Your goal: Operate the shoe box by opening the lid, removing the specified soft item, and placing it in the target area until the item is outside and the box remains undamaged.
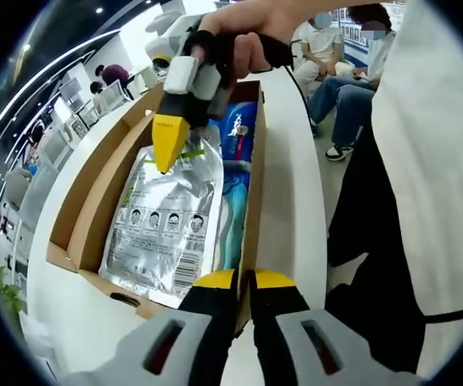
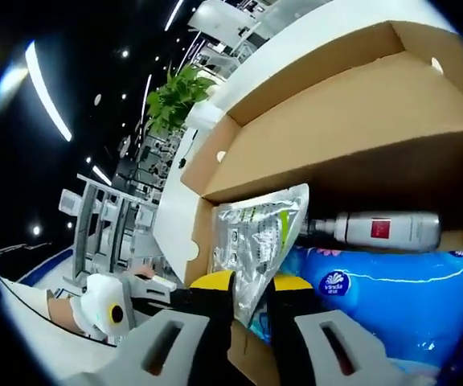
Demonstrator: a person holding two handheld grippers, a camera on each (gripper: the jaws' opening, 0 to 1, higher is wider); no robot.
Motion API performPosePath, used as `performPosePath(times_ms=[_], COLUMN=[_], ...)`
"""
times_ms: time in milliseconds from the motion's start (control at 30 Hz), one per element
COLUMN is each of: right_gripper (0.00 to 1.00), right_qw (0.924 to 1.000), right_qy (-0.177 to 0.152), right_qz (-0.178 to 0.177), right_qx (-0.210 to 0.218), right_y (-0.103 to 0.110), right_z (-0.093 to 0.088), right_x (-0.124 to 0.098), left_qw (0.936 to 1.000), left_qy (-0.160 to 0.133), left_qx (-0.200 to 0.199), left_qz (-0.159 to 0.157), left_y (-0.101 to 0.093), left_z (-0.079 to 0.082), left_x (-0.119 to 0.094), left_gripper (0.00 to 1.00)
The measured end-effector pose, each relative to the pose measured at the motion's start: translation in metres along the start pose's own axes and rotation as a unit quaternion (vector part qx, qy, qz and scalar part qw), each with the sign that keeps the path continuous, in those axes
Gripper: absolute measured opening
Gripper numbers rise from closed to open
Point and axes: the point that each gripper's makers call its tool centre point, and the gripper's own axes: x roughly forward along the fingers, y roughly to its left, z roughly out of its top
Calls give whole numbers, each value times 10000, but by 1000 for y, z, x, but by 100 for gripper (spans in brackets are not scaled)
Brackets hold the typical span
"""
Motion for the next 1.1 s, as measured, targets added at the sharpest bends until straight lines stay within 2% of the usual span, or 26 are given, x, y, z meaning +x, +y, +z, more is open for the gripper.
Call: performPosePath(times_ms=[33, 100, 167, 200, 233, 300, 800, 900, 1000, 1100], right_gripper=[14, 11, 8, 8, 9, 10, 14, 13, 4, 4], right_qw=[10000, 9986, 9941, 9927, 9928, 9954, 9964, 9966, 9975, 9978], right_qy=[-30, -150, -358, -404, -400, -458, -374, -365, -237, -267], right_qz=[58, 429, 838, 893, 844, 681, 470, 400, 301, 227], right_qx=[41, 279, 594, 702, 749, 497, 590, 626, 592, 567], right_y=[2, 11, 26, 29, 29, 26, 17, 14, 10, 9], right_z=[1, 6, 14, 15, 16, 18, 18, 19, 15, 15], right_x=[-1, -1, -1, 1, 4, 11, 16, 17, 17, 16], left_qw=[10000, 10000, 10000, 10000, 10000, 10000, 10000, 10000, 10000, 10000], left_qy=[-2, -6, -4, -3, -4, 0, -16, -18, -21, -17], left_qx=[5, 1, -1, 1, 7, 0, 9, 18, 19, 17], left_qz=[3, 9, 8, 11, 15, 10, -1, -6, 0, -7], left_y=[0, 0, 0, 0, 0, 0, 0, 0, 0, 0], left_z=[0, 0, -1, -1, -1, 0, 0, 1, 0, 0], left_x=[0, 0, 1, 1, 0, 0, 0, -1, 0, 0], left_gripper=[6, 6, 6, 6, 6, 6, 6, 6, 6, 6])
